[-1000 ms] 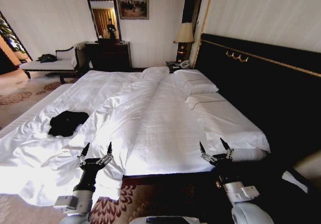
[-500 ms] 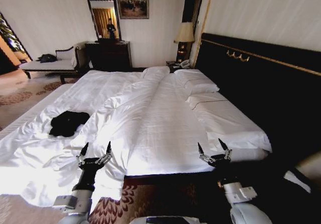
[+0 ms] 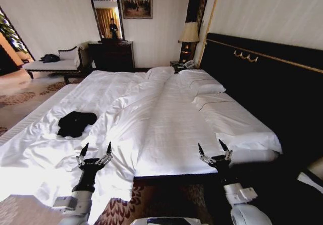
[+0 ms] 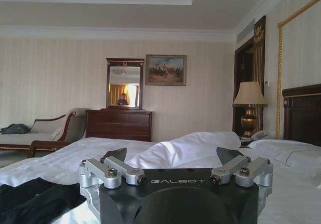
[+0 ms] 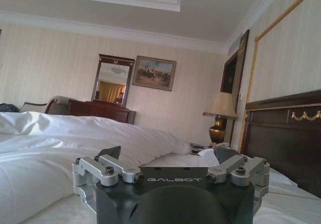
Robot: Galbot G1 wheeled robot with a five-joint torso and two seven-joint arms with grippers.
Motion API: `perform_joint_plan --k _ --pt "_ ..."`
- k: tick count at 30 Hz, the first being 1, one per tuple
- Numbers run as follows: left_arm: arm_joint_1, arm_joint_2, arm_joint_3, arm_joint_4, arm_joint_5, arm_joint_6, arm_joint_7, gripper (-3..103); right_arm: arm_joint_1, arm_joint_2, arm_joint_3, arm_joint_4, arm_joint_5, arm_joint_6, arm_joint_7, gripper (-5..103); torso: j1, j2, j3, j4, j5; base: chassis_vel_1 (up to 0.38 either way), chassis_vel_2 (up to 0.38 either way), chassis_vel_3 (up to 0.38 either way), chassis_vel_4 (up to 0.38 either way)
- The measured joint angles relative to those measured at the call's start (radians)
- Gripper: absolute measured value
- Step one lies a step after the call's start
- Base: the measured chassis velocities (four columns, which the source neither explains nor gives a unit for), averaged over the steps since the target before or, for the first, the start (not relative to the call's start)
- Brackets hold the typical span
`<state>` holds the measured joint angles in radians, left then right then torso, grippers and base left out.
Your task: Fold the clothes on the bed.
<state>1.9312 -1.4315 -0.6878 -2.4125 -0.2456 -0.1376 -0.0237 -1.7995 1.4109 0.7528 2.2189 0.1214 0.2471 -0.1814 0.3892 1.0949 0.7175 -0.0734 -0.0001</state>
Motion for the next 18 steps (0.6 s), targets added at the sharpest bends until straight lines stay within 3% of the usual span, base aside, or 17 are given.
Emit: perform_joint_plan --k 18 --pt "0.003 -0.002 0.001 -0.001 0.006 0.001 0.0 100 -0.003 0.004 -0.003 -0.001 -0.002 -0.002 0.0 100 0.0 0.0 0.0 0.0 0.0 0.082 0.076 -0.078 -0.081"
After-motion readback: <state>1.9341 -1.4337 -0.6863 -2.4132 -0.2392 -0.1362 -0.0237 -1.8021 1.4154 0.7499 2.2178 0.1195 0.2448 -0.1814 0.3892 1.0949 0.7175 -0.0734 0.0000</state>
